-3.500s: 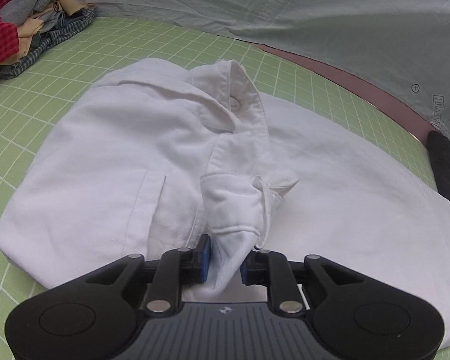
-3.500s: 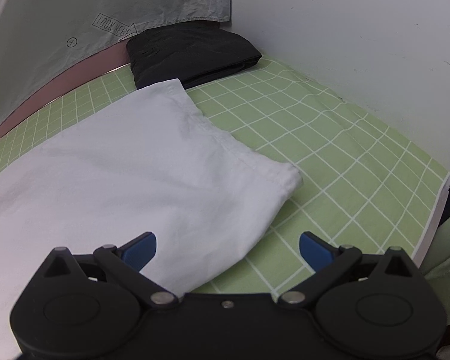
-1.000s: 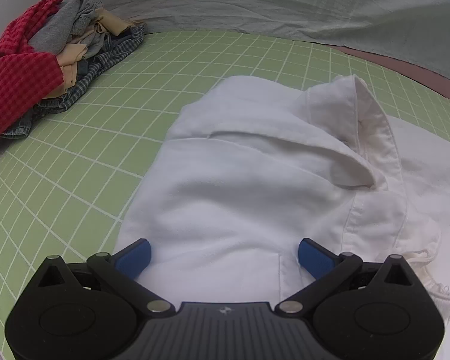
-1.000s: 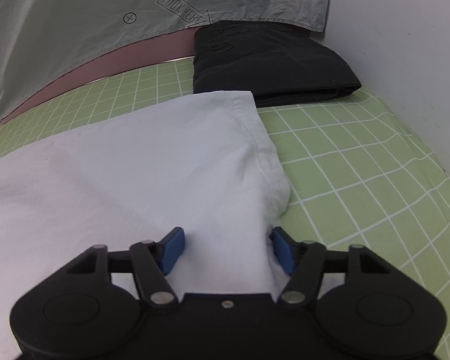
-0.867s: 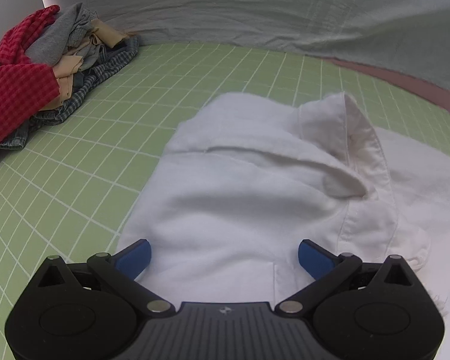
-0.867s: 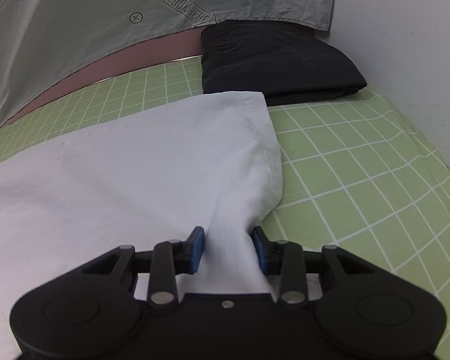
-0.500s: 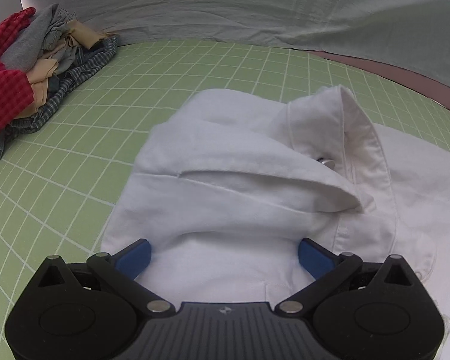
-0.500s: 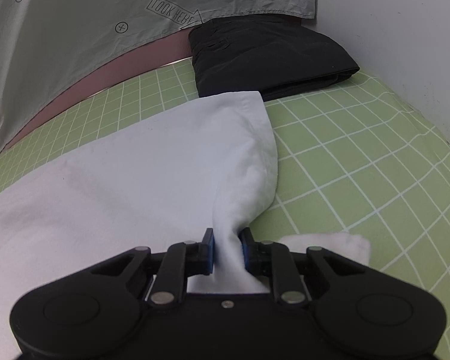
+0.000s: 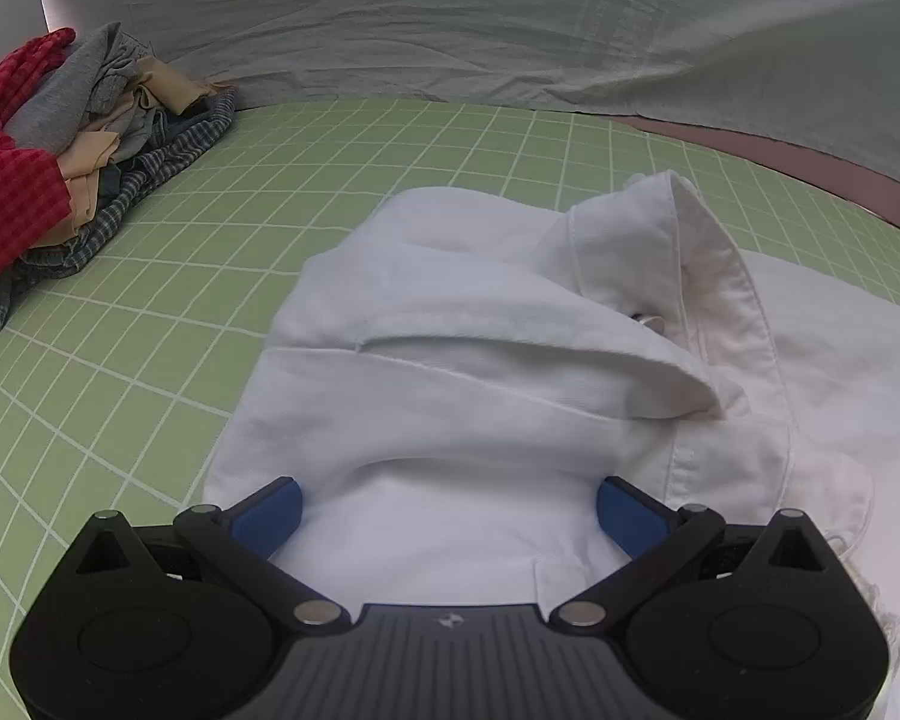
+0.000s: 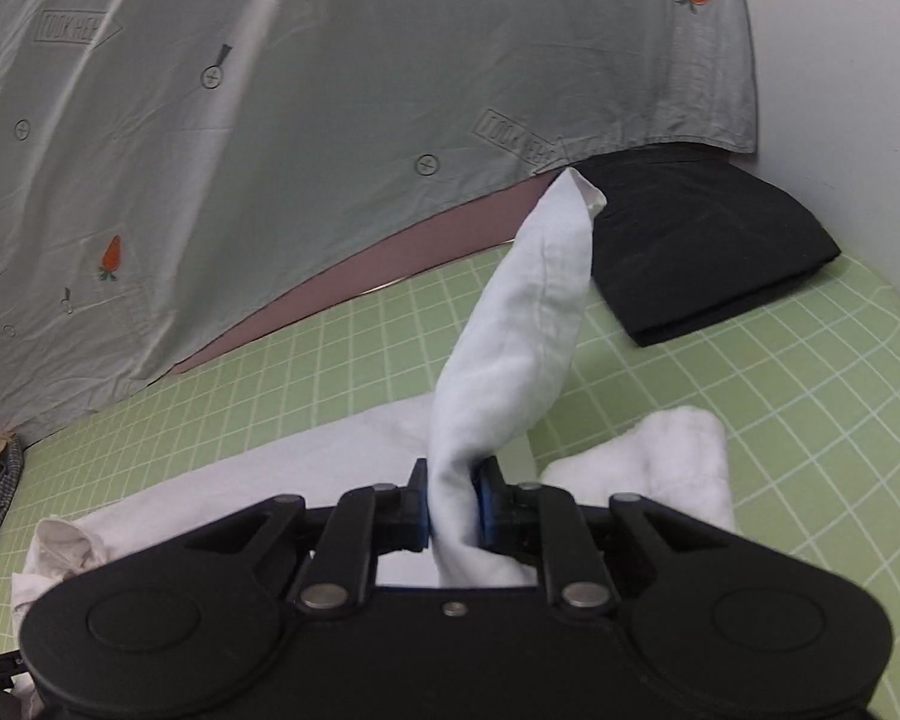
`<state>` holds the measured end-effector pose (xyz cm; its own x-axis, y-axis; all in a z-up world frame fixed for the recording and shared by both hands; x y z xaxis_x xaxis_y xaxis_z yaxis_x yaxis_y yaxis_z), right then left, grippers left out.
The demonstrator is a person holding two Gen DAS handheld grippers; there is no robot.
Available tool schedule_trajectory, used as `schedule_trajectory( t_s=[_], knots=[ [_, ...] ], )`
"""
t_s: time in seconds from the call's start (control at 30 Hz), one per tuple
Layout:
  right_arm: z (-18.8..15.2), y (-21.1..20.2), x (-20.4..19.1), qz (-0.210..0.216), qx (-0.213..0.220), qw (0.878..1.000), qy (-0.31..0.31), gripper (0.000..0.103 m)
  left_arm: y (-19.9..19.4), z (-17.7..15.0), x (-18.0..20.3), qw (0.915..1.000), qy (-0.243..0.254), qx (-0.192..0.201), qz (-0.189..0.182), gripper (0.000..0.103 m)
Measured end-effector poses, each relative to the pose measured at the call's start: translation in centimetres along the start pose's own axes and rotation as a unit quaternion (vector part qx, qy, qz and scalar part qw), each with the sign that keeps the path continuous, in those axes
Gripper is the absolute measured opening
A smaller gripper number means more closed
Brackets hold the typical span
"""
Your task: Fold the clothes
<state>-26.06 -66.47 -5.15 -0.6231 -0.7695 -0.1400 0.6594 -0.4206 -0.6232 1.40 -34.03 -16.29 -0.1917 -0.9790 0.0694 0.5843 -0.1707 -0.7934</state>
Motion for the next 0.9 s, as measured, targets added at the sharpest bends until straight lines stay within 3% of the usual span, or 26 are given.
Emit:
schedule_trajectory(
  t_s=[0.2, 0.4, 0.63, 0.9],
  knots=[
    [-0.9, 3.6, -7.5, 0.035, -0.032, 0.999, -0.021, 0.016, 0.0, -0.3, -0.1, 0.9999, 0.001, 0.014, -0.007, 0.103],
    [-6.4, 9.5, -10.1, 0.017, -0.128, 0.992, 0.012, 0.018, -0.5, -1.5, -0.4, 0.9976, -0.001, 0.066, -0.02, 0.103],
    [-6.8, 8.7, -10.0, 0.015, -0.118, 0.993, 0.0, 0.018, -0.8, -2.7, -0.8, 0.9907, -0.014, 0.13, -0.036, 0.103],
    [-7.0, 9.5, -11.7, 0.004, -0.102, 0.991, -0.09, 0.024, -0.7, -2.5, -0.8, 0.9906, -0.015, 0.131, -0.037, 0.103]
  ],
)
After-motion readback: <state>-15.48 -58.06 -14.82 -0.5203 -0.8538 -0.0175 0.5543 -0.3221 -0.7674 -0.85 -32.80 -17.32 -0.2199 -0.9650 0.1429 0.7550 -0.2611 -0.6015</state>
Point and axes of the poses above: each gripper's, at about its wrist camera, not at the fingertips, and y roughly the way its jaws point, x to its right, z to its top, the point moved 4 cm from there along y, roughly the way its jaws point, and after that the axes turned 11 degrees about -y, right-handed, at the moved point
